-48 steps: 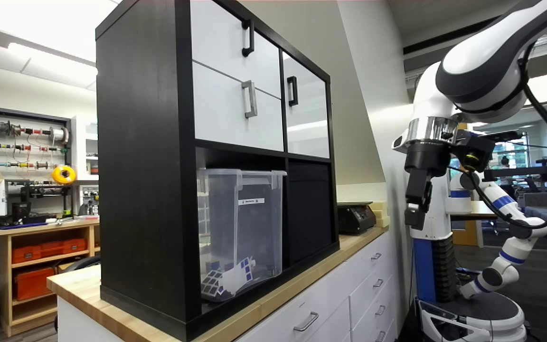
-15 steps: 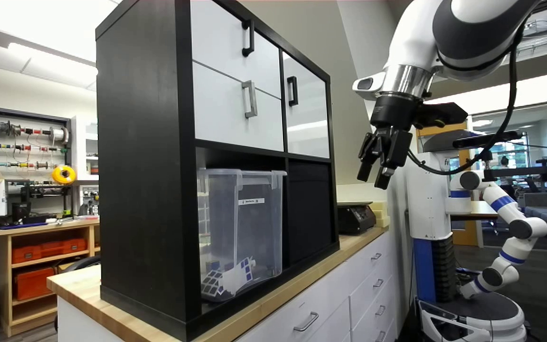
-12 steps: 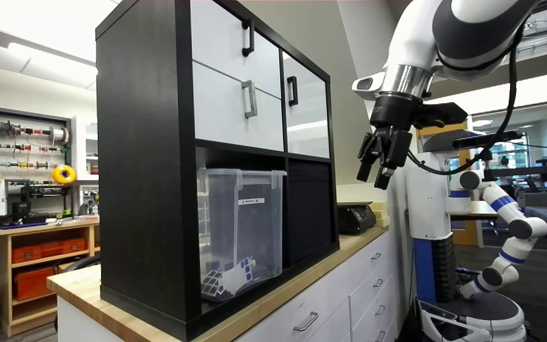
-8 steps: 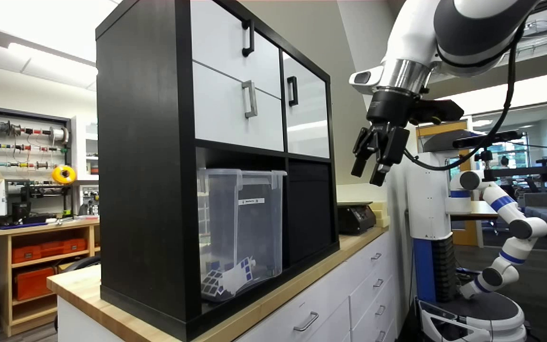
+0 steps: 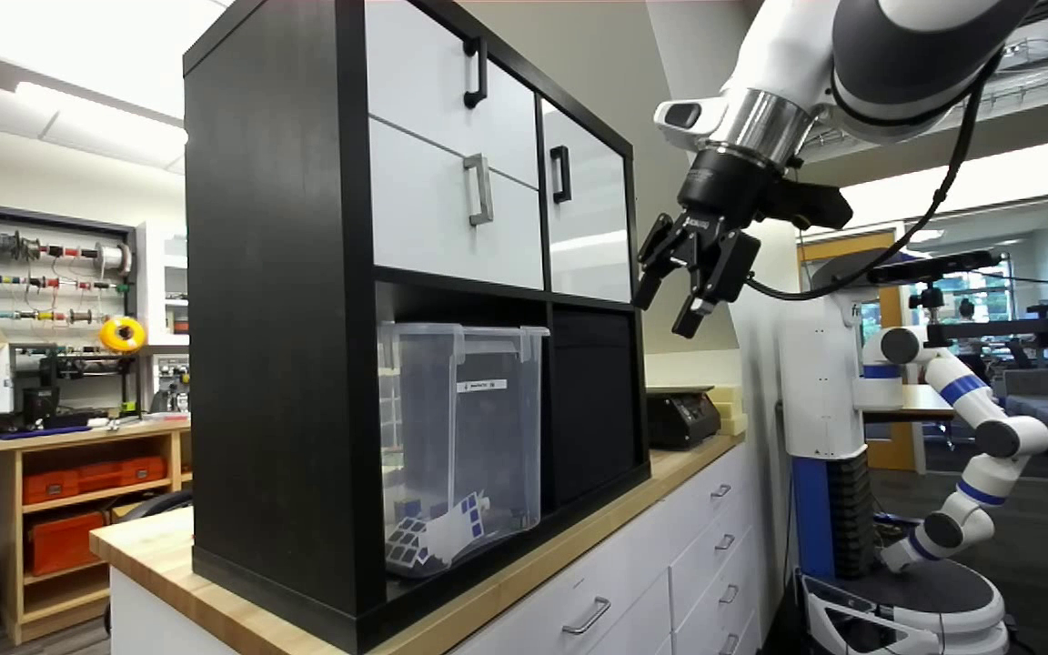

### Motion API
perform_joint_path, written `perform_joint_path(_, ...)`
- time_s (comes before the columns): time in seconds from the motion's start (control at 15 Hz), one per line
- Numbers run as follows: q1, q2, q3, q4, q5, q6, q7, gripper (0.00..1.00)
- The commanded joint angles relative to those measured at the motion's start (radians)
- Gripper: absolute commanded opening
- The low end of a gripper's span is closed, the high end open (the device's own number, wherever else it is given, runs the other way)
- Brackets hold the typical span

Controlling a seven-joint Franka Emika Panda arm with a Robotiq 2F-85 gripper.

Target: Slightly pull the transparent box under the black and white cabinet

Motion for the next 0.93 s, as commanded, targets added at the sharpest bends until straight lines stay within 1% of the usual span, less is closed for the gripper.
perform_joint_path(0.0,0.021,0.059,-0.017,0.031,-0.005,0.084,-0.068,1.00)
perform_joint_path(0.27,0.040,0.119,-0.021,0.055,0.016,0.174,-0.137,1.00)
perform_joint_path(0.47,0.052,0.162,-0.020,0.084,0.035,0.220,-0.179,1.00)
perform_joint_path(0.73,0.054,0.212,-0.011,0.129,0.049,0.284,-0.218,1.00)
perform_joint_path(0.87,0.066,0.245,-0.018,0.150,0.049,0.330,-0.243,1.00)
